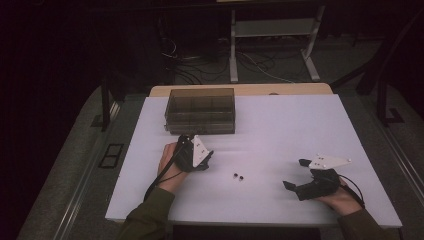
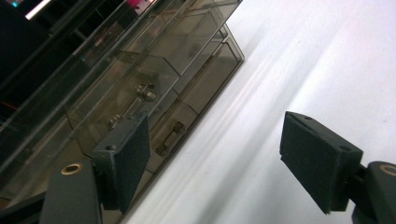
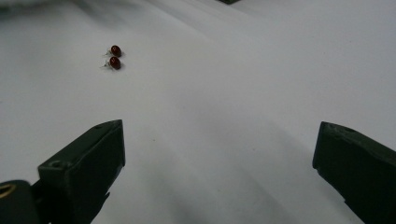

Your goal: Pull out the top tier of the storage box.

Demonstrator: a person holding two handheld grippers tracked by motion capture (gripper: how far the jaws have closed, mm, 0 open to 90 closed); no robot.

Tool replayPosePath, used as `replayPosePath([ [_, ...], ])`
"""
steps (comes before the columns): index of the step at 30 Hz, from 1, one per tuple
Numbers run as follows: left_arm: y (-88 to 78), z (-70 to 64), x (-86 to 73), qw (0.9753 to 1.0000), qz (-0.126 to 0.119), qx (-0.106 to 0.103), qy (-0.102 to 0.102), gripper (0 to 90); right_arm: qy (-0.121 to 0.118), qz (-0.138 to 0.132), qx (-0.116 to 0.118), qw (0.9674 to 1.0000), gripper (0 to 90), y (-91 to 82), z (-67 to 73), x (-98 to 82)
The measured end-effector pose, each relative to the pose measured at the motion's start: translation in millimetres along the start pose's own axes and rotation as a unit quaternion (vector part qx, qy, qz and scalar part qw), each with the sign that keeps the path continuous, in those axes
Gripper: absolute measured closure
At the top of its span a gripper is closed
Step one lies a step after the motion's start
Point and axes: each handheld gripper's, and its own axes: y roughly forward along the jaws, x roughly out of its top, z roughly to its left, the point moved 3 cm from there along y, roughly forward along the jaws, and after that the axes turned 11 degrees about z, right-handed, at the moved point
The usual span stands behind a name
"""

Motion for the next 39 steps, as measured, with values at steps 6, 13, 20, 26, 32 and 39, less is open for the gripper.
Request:
replayPosePath([
  [6, 0.9, 3.3, -1.8, 0.9993, 0.000, -0.024, -0.029, 22.5, 0.000, 0.000, 0.000, 1.0000, 1.9, -0.2, 0.0, 0.0],
  [13, 1.2, 6.5, -2.8, 0.9975, 0.001, -0.045, -0.054, 21.2, 0.000, 0.000, -0.001, 1.0000, 1.9, 0.0, 0.2, 0.0],
  [20, 1.7, 9.1, -4.1, 0.9951, 0.001, -0.064, -0.076, 20.3, 0.000, 0.000, 0.000, 1.0000, 1.9, 0.0, 0.4, -0.1],
  [26, 2.5, 13.1, -5.6, 0.9908, 0.003, -0.090, -0.101, 19.1, 0.000, 0.001, 0.000, 1.0000, 1.9, -0.1, 0.4, -0.1],
  [32, 4.2, 15.9, -7.2, 0.9854, 0.005, -0.113, -0.127, 16.8, 0.000, 0.000, -0.001, 1.0000, 1.9, 0.0, 0.5, -0.1],
  [39, 5.9, 18.2, -7.8, 0.9735, -0.006, -0.145, -0.176, 16.5, 0.000, 0.000, -0.001, 1.0000, 1.9, 0.0, 0.5, -0.1],
])
